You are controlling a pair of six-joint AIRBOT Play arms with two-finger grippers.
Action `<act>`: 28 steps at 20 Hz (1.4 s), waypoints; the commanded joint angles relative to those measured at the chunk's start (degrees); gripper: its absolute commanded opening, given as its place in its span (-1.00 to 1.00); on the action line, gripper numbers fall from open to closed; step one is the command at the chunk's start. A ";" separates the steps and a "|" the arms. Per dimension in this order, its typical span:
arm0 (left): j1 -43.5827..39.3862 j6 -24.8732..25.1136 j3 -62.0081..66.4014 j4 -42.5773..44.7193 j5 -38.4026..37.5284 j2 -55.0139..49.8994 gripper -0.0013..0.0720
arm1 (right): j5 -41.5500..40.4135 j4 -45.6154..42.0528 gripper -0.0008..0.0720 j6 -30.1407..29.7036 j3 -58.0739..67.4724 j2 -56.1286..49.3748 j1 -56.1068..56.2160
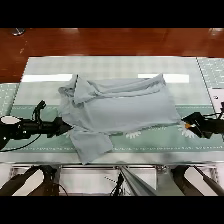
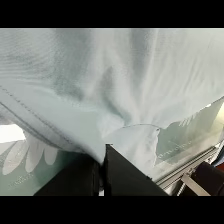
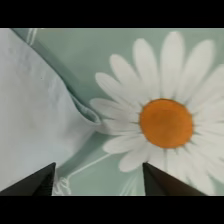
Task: Fold the shirts.
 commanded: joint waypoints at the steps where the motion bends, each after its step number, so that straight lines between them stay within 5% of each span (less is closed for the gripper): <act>1: 0.07 0.09 0.15 -0.24 -0.09 0.02 -0.90 | -0.24 9.40 0.75 -4.59 1.11 -7.87 0.07; 8: 0.07 0.11 0.15 -0.26 0.63 0.02 -0.90 | -4.63 10.64 0.64 -1.14 8.22 -16.31 10.51; 9: 0.07 0.11 0.15 -0.28 0.85 0.02 -0.90 | -4.59 10.62 0.26 -1.18 9.27 -17.00 12.22; 10: 0.07 0.11 0.15 -0.26 1.03 0.02 -0.90 | -4.44 10.60 -0.53 -1.75 10.27 -17.38 14.01; 11: 0.07 0.11 0.15 -0.28 1.03 0.02 -0.90 | -4.35 11.06 -0.90 -1.79 11.30 -17.46 15.58; 14: 0.57 0.13 3.56 -1.77 1.64 0.04 -0.90 | -0.44 14.69 -0.90 -1.79 20.22 -17.46 17.81; 17: 1.60 4.90 18.18 -17.64 -3.96 0.17 -0.90 | 9.22 13.46 -0.91 -0.13 41.24 -17.25 19.85; 19: 1.29 7.48 34.58 -24.24 -3.65 0.74 -0.90 | 12.17 7.50 -0.91 6.03 58.05 -16.28 21.20; 23: 1.25 1.18 66.10 -11.76 3.45 3.91 -0.90 | 15.19 2.03 -0.90 9.40 83.73 -9.94 21.33; 28: 1.27 -6.01 82.36 10.60 3.06 15.41 -0.90 | 17.25 -5.09 -0.90 7.72 86.64 9.18 21.38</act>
